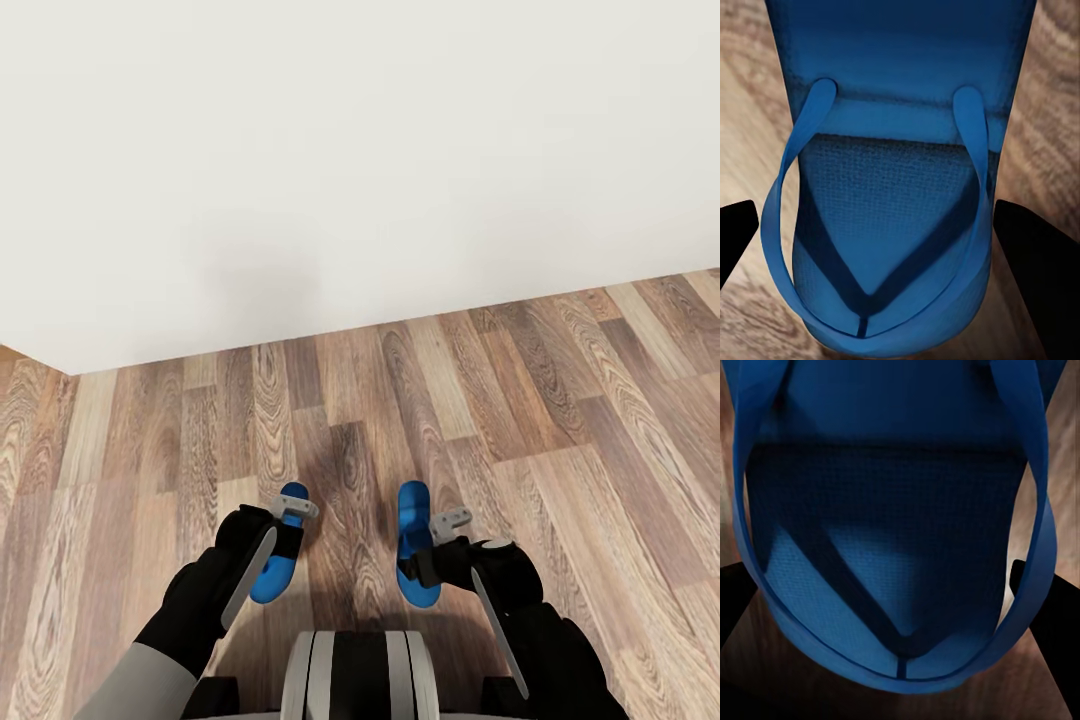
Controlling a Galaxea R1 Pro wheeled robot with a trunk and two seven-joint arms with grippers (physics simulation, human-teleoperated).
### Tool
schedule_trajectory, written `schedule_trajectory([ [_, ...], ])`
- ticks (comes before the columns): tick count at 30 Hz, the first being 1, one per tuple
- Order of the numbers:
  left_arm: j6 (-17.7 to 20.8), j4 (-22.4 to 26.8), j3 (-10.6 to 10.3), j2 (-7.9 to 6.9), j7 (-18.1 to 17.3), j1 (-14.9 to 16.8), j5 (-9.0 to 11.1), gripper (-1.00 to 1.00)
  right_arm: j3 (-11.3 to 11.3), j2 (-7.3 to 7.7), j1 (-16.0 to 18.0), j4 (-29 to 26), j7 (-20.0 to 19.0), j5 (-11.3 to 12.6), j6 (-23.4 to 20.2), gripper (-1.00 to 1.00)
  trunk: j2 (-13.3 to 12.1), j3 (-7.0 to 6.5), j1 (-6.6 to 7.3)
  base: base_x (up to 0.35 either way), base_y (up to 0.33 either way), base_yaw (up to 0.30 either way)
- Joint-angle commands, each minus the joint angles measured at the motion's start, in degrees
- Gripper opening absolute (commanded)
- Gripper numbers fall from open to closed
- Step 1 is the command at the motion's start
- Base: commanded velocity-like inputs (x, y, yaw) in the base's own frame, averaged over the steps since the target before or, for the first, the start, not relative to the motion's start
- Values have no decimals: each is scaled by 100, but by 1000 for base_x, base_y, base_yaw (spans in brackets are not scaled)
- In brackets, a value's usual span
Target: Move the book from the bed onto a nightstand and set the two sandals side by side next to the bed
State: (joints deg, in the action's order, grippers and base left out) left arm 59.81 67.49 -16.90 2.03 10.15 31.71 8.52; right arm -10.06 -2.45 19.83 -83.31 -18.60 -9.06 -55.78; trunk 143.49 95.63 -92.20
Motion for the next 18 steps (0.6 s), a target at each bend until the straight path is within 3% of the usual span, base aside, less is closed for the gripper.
schedule_trajectory([
  [1,19,3,-7,-1,59,2,59,-100,0,-1,2,-7,-47,-62,-20,-100,1,-7,1,0,0,0],
  [18,19,-13,-7,-1,49,2,46,-100,6,-1,2,-10,-47,-69,-21,-100,1,-164,1,0,0,0],
])
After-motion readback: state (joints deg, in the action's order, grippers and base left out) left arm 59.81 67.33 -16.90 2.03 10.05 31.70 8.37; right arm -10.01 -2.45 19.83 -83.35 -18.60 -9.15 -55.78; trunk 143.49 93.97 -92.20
